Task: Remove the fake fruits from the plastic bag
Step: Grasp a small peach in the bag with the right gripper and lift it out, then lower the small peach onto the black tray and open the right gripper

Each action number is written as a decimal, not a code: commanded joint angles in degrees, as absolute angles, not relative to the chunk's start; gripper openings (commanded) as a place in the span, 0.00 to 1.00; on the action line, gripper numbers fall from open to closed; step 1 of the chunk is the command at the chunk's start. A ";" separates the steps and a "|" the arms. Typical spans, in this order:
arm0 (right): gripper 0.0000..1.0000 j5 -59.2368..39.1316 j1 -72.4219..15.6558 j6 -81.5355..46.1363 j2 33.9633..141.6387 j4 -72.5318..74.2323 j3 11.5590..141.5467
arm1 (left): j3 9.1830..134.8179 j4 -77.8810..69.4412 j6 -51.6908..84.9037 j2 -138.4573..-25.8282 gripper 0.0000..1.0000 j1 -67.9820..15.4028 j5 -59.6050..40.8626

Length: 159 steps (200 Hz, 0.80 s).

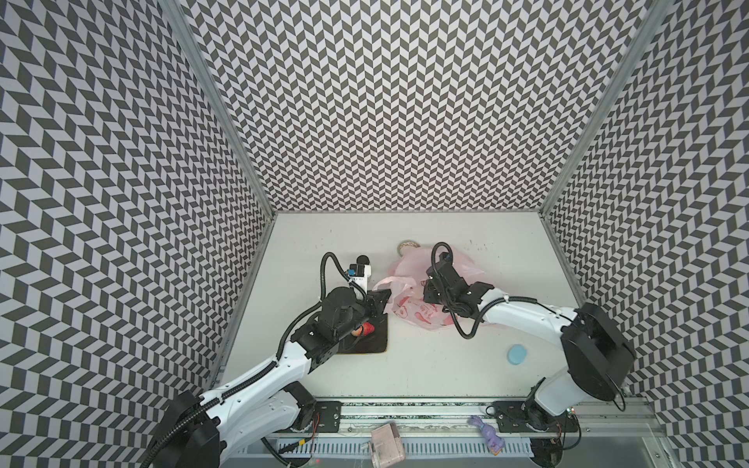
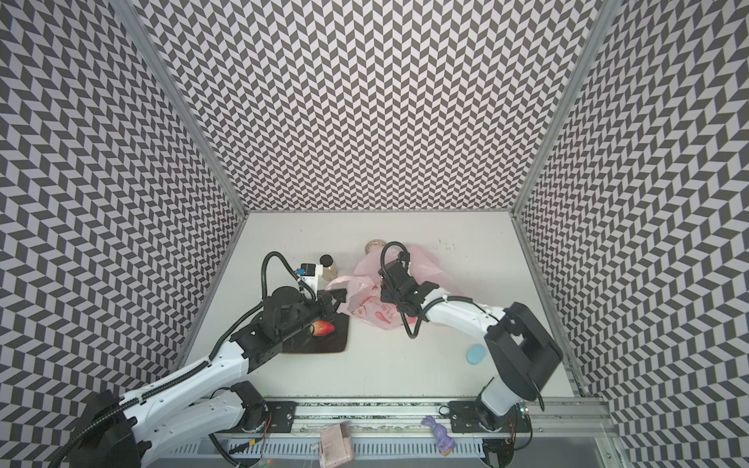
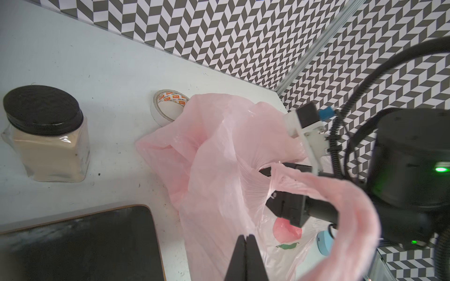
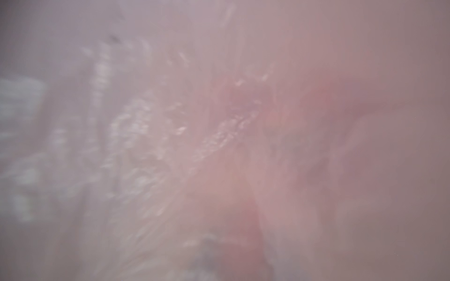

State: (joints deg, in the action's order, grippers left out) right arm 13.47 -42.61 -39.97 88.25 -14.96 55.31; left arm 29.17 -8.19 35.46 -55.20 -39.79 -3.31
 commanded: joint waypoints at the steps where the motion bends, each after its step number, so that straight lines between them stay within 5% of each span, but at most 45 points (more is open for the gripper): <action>1: 0.24 8.80 -42.47 -37.29 83.57 -13.98 53.08 | 30.65 -10.55 35.53 -55.18 0.00 -40.01 -1.58; 70: 0.24 -5.30 -44.09 -30.16 71.13 -9.10 48.91 | 29.96 -11.77 36.95 -55.29 0.00 -39.92 0.42; 159: 0.24 -2.53 -66.55 -13.55 76.84 5.91 47.23 | 33.03 -12.83 36.90 -57.55 0.00 -31.12 -2.16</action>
State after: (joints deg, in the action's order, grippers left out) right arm -3.44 -63.16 -19.51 72.84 -2.85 48.23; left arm 29.85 -11.00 37.15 -57.01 -33.47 -0.75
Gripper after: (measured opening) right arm 0.309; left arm 0.048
